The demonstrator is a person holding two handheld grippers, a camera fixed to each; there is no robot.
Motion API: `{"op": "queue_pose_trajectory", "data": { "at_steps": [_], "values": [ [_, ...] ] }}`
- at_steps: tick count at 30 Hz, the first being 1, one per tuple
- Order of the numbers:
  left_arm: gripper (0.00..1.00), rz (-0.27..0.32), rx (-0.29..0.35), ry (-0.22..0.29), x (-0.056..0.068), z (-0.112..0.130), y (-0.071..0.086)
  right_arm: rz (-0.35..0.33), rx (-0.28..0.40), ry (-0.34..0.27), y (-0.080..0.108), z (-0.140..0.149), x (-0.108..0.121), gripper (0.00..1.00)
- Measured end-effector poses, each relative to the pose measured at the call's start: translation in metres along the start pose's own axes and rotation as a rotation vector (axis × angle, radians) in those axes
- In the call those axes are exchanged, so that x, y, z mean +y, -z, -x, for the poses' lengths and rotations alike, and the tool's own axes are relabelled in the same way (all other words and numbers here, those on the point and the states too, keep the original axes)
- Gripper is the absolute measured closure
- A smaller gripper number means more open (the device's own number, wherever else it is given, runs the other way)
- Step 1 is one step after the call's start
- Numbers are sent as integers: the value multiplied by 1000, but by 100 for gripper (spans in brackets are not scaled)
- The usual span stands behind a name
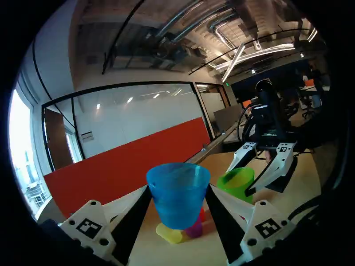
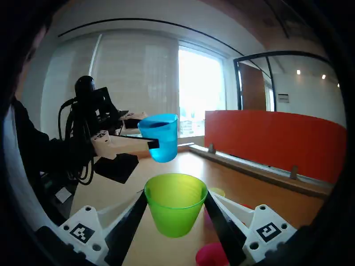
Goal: Pour water
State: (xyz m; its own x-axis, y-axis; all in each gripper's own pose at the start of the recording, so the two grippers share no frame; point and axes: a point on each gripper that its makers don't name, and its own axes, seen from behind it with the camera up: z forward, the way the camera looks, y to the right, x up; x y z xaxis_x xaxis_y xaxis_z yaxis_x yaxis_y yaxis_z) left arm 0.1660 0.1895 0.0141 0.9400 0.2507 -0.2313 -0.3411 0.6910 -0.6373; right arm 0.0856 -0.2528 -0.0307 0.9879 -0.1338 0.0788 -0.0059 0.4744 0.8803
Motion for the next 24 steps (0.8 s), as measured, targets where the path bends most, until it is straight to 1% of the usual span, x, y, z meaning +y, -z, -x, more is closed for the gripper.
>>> {"op": "queue_pose_trajectory", "data": {
  "at_steps": [6, 12, 18, 24],
  "values": [
    [17, -4, 16, -45, 0, -5, 2, -10, 0, -2, -2, 3, -3, 9],
    [17, 1, 27, -73, 1, -10, 2, -21, -3, 1, -5, 4, -9, 9],
    [17, 2, 27, -97, 2, -8, 0, -35, -4, 4, -8, 4, -14, 9],
    [17, -4, 35, -124, 0, -11, -1, -46, -5, 5, -9, 5, -18, 9]
  ]
}}
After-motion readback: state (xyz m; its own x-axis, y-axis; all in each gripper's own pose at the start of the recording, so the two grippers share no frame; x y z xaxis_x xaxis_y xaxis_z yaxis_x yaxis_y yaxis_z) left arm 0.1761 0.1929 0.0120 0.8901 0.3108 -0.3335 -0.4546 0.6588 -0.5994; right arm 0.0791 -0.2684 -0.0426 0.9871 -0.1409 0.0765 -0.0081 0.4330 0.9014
